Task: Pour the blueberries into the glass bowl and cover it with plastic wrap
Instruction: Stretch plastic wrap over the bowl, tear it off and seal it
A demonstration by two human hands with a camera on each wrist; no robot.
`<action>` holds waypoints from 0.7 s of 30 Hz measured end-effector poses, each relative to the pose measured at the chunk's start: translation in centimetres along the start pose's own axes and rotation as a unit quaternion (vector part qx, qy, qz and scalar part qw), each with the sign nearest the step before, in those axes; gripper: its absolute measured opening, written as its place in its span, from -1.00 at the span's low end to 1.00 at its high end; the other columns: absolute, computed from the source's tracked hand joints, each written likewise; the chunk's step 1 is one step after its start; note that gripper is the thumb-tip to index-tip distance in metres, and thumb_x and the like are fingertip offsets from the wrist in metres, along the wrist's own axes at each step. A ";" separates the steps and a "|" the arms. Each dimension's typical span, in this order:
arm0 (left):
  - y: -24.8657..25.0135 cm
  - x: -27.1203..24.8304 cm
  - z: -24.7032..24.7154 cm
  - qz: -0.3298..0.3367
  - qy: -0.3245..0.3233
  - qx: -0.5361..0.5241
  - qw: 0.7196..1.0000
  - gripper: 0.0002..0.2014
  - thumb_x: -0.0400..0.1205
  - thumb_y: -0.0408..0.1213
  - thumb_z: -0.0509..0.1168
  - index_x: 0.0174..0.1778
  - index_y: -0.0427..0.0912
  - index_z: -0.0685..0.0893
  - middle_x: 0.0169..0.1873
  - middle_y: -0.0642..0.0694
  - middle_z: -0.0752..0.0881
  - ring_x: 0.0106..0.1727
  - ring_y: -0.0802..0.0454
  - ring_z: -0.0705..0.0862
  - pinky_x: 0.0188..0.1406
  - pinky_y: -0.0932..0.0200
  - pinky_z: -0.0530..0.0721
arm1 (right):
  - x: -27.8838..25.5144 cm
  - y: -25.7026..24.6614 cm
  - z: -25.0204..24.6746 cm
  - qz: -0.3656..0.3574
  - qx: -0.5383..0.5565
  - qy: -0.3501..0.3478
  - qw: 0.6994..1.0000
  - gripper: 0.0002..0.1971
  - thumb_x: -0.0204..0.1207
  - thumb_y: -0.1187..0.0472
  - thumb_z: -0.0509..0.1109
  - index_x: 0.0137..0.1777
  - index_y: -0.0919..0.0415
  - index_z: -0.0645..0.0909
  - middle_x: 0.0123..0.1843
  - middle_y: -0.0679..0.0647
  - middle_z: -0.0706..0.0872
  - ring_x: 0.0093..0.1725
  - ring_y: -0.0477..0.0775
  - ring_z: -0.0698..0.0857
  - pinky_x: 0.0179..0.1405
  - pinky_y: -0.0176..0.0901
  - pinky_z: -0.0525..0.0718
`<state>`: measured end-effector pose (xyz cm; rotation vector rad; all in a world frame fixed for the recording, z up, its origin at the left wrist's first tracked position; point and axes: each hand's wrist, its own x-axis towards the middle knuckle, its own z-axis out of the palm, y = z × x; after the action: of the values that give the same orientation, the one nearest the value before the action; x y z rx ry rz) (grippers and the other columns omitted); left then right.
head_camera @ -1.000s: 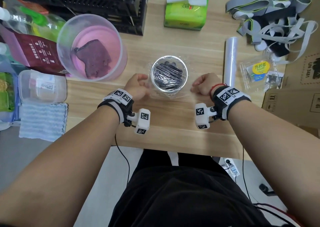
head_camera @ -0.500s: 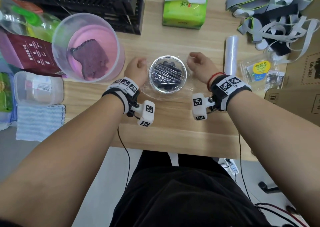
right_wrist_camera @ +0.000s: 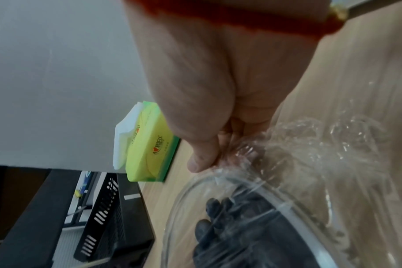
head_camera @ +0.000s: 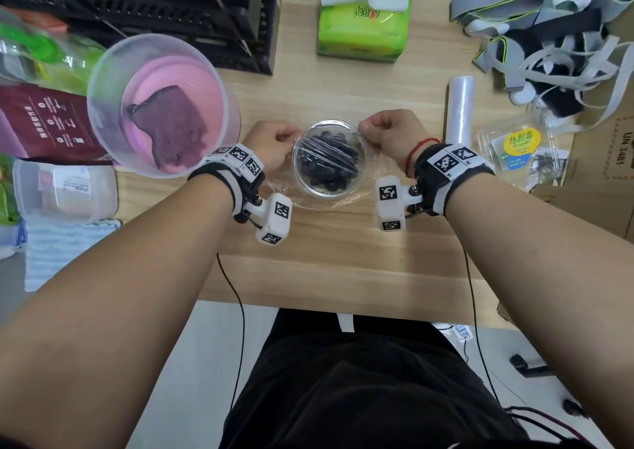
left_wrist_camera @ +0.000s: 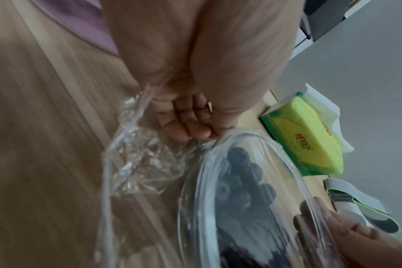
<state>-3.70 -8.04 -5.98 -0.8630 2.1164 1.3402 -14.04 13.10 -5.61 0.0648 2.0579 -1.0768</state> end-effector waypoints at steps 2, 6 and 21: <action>-0.2 0.3 0.2 0.001 0.023 0.010 1.000 -0.79 0.73 -0.25 0.33 0.24 -0.10 0.78 0.07 -0.01 0.81 0.11 0.02 0.76 0.19 0.10 0.73 | 0.2 0.1 0.0 -0.008 -0.016 0.008 1.000 -0.82 0.59 0.15 0.47 -0.02 0.28 0.76 -0.14 0.25 0.81 -0.25 0.01 0.70 -0.04 -0.01 0.80; 0.0 0.7 0.8 0.024 0.023 0.074 0.997 -0.80 0.77 -0.26 0.24 0.17 -0.18 0.75 0.03 -0.06 0.78 -0.01 -0.01 0.71 -0.01 0.18 0.64 | 0.7 0.4 0.1 -0.024 -0.093 0.027 0.995 -0.82 0.59 0.08 0.47 -0.06 0.20 0.77 -0.19 0.19 0.83 -0.29 -0.02 0.70 -0.07 -0.07 0.79; 2.4 0.3 1.2 0.078 0.007 0.008 0.997 -0.66 0.79 -0.04 0.16 0.17 -0.08 0.81 0.10 -0.01 0.84 0.15 0.01 0.77 0.30 0.00 0.69 | 0.7 -0.5 0.2 -0.036 -0.066 -0.039 0.996 -0.59 0.73 -0.10 0.17 0.17 0.12 0.77 0.02 0.05 0.84 0.01 0.02 0.77 0.19 0.02 0.72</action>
<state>-5.58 -6.24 -5.21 -0.7146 2.2411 1.3958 -14.57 12.41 -5.75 -0.1177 2.0695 -0.9691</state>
